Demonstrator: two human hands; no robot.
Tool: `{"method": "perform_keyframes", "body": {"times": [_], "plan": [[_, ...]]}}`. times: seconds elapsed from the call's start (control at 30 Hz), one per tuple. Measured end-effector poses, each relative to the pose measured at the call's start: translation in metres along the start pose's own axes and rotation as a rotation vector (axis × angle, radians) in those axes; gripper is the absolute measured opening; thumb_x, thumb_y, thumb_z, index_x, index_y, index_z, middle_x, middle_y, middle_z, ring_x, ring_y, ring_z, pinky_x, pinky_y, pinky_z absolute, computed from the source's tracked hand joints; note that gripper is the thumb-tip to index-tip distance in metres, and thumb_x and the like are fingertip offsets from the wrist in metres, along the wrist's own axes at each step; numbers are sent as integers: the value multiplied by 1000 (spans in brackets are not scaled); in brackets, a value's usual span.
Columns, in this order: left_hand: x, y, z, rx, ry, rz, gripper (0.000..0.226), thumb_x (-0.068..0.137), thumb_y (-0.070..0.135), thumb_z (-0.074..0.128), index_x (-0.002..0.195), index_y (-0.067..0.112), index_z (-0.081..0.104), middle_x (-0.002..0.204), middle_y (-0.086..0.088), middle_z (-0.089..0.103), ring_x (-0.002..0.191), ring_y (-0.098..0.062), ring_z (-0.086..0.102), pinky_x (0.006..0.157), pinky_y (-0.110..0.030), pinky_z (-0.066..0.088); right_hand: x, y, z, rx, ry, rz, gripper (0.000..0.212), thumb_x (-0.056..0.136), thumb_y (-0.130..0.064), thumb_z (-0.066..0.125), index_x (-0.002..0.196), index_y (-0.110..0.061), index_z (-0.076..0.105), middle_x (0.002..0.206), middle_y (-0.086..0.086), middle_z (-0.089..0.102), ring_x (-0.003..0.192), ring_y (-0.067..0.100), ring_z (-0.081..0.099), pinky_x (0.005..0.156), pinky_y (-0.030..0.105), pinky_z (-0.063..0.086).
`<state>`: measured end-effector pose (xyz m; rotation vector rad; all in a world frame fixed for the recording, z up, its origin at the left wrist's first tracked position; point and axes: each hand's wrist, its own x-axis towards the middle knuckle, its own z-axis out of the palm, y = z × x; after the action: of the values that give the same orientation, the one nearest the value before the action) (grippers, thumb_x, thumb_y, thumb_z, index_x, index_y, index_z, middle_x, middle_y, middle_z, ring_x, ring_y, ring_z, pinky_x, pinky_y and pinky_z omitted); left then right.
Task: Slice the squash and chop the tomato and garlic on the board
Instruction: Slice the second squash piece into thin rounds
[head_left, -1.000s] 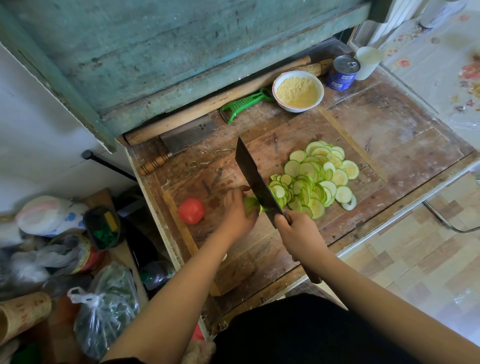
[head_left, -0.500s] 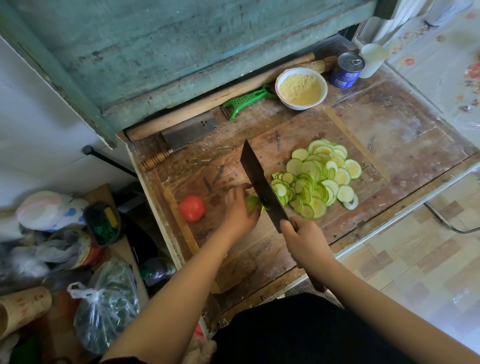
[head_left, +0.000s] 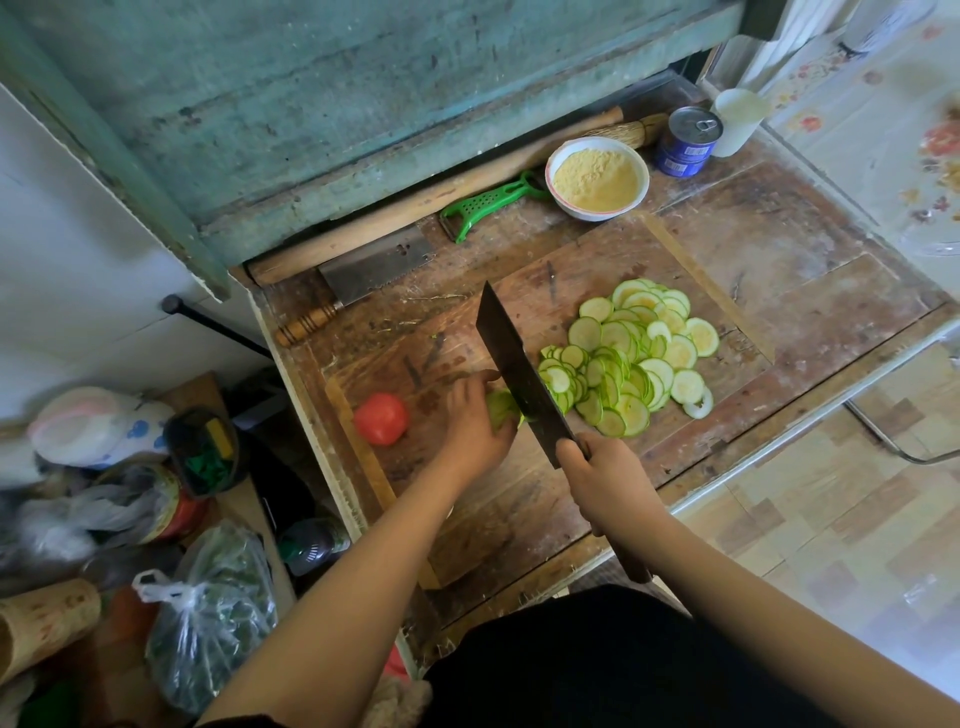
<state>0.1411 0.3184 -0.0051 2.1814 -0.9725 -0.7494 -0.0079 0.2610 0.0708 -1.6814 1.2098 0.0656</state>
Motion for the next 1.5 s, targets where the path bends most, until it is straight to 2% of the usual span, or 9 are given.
{"method": "perform_keyframes", "body": {"times": [0.2,0.47,0.63,0.77,0.93,1.13,1.27,1.4,1.5], "plan": [[2,2,0,19,-1,-6,57,83,15,66,132,8,39,126,-12,37,122,-28,33,97,-28,28,7,-3,4,-33,-17,7,27,89,-25,44,67,-10,38,55,4,37,49,21,36,51,31,34],[1,4,0,53,-25,-25,62,85,16,63,138,9,31,135,-11,31,127,-25,27,101,-27,24,22,-10,14,-36,-21,35,32,91,-28,44,63,-11,40,56,2,43,48,20,41,53,36,44],[2,5,-1,38,-7,-14,61,83,16,65,135,8,35,126,-12,37,121,-27,32,95,-26,27,12,-6,5,1,18,-8,30,88,-29,45,65,-11,37,54,2,37,48,18,36,49,33,40],[0,2,0,46,6,-1,58,82,15,66,132,4,38,121,-14,38,117,-30,35,97,-33,31,5,-2,0,16,35,-27,29,86,-29,44,68,-7,40,55,3,36,48,18,34,49,33,38],[0,3,1,31,19,-4,57,82,14,65,131,4,38,122,-14,38,118,-27,34,97,-29,29,2,-2,1,12,32,-30,35,87,-29,44,78,5,44,57,6,42,50,19,39,50,32,39],[-2,3,2,16,40,-4,57,82,13,65,132,5,38,121,-13,39,116,-26,35,92,-26,28,-1,-3,2,3,24,-31,28,89,-28,44,71,-6,43,56,5,42,49,19,38,50,30,36],[-2,2,3,21,47,2,55,83,12,64,131,4,39,121,-14,39,117,-28,34,93,-26,27,-1,-3,3,6,11,-45,31,88,-27,43,78,2,43,55,2,36,49,19,34,50,29,32],[-1,2,4,16,43,-2,56,83,14,64,132,6,38,123,-12,38,119,-26,32,91,-23,25,4,-6,5,-21,4,-39,28,88,-26,42,67,-8,38,55,4,36,49,20,37,50,32,37],[0,1,4,12,38,-17,56,84,16,64,132,7,38,125,-12,37,120,-27,32,96,-28,27,8,-9,11,-44,10,-21,32,90,-27,43,63,-11,35,56,4,39,49,21,39,50,35,43]]}}
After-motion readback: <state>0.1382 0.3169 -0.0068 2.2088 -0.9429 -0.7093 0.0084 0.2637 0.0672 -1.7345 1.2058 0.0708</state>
